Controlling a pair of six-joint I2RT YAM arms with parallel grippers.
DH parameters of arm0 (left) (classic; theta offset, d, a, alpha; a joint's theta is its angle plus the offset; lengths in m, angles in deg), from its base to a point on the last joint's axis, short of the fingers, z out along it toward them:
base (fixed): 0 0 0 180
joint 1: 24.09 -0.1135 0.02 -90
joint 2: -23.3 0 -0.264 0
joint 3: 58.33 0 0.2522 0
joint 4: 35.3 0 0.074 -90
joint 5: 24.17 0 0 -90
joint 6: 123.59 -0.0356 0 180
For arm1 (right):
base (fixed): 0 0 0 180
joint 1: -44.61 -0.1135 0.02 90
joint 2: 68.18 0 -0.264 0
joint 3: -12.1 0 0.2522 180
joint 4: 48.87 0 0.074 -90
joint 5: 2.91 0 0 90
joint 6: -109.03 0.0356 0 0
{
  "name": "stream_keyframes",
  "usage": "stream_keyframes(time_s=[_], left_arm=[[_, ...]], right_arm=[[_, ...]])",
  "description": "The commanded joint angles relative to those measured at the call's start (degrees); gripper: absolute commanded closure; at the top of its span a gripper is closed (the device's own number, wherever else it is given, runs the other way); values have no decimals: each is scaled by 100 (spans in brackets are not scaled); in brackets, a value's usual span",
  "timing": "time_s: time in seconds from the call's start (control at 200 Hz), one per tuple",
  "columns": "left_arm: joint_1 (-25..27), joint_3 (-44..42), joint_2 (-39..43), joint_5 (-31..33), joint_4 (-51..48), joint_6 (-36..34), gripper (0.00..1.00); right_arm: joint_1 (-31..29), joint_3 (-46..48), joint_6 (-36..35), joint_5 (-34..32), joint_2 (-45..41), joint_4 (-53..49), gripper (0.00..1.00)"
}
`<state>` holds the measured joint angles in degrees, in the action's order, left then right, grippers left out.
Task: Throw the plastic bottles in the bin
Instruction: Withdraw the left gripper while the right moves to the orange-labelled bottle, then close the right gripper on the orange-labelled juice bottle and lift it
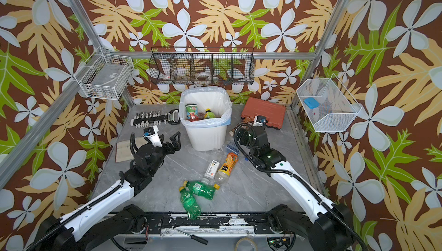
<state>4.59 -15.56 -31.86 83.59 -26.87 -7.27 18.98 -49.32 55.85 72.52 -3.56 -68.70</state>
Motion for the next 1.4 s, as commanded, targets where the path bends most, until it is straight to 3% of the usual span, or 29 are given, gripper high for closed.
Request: stream_keyframes(time_s=[0.0,0.38,0.916,1.036,1.196,1.391], left_arm=[[-1,-10,-61,141,259,5,0],[-2,-215,23,376,168,-49,0],[-3,-449,314,605,-43,-172,0],[-8,-458,350,663,-109,-202,0],[-12,-461,376,694,-137,-224,0],[-12,-458,364,711,-139,-215,0]], right_arm=[[-155,219,638,200,-55,-304,3],[-1382,1028,2382,-25,549,-231,4],[-1585,1015,3031,415,1820,369,7],[-1584,1048,3162,419,1961,504,13],[-1579,1009,3174,411,2085,557,30],[-1585,995,3165,405,2142,626,37]])
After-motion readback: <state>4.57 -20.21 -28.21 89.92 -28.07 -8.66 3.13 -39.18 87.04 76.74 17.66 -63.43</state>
